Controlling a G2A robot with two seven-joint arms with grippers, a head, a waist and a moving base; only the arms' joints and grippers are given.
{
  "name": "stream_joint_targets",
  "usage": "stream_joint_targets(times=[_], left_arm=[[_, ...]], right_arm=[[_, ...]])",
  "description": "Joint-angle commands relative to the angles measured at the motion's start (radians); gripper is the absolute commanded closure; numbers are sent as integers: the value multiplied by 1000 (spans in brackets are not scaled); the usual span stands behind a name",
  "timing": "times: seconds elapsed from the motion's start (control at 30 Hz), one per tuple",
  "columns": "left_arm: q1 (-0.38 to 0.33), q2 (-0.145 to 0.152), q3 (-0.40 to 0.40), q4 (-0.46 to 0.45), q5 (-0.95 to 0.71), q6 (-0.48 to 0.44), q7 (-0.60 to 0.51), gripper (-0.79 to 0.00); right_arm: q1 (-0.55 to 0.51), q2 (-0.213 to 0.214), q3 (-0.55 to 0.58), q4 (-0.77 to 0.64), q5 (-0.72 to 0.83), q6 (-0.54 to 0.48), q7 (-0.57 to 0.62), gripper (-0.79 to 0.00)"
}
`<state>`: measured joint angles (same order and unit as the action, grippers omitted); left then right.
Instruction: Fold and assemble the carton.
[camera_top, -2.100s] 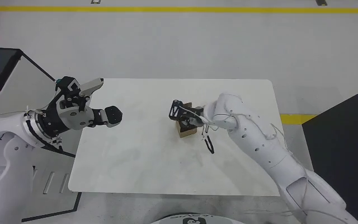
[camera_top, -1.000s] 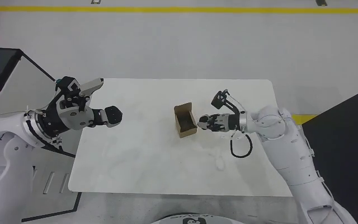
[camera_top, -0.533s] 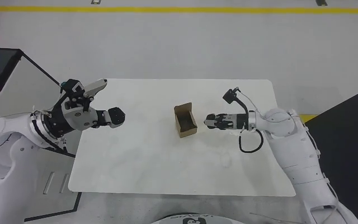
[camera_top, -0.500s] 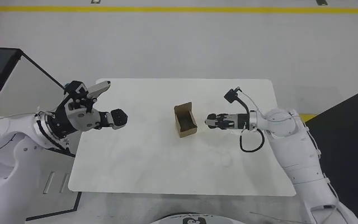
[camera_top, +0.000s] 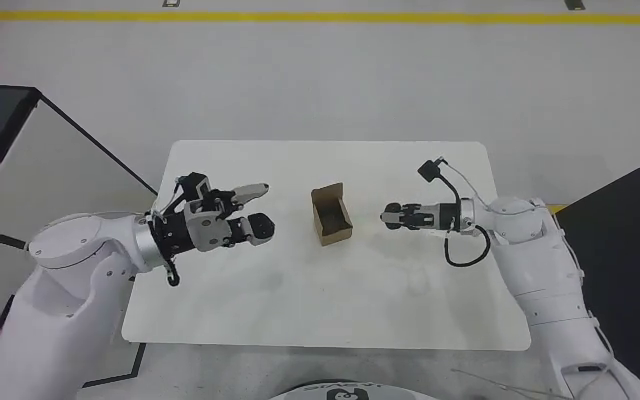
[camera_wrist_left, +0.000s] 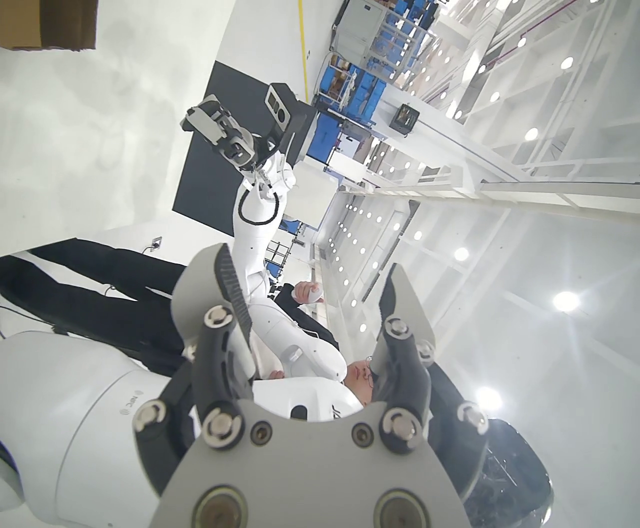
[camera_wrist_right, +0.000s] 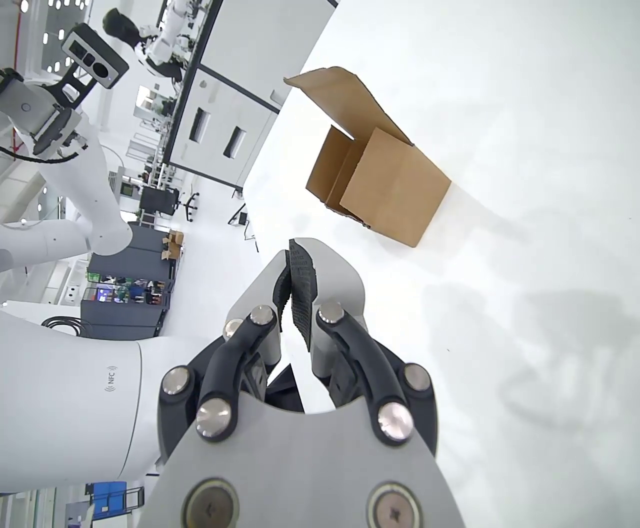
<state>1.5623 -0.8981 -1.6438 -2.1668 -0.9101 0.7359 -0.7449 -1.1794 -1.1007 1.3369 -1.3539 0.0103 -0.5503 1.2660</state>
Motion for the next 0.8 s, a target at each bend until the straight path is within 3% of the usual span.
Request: stream_joint_targets(times=[0.0, 0.13, 0.23, 0.3, 0.47, 0.57, 0.77], left_arm=[[11, -6, 4, 53, -92, 25, 41, 0], [3, -21, 67, 123, -272, 139, 182, 0], [-8, -37, 132, 179, -427, 155, 294, 0], [-29, -42, 151, 179, -431, 152, 393, 0], [-29, -42, 151, 179, -431, 152, 393, 0], [-29, -49, 165, 267, -526, 147, 413, 0], [-108, -80, 299, 421, -763, 138, 557, 0]], right_arm=[[-9, 0, -8, -4, -25, 8, -36, 0], [-9, 2, -23, 11, -35, 7, -66, 0], [0, 1, -41, 39, -40, 8, -80, 0], [4, 1, -47, 46, -42, 9, -83, 0], [4, 1, -47, 46, -42, 9, -83, 0], [3, -1, -56, 62, -61, 43, -122, 0], [65, -19, -139, 144, -37, 39, -163, 0]])
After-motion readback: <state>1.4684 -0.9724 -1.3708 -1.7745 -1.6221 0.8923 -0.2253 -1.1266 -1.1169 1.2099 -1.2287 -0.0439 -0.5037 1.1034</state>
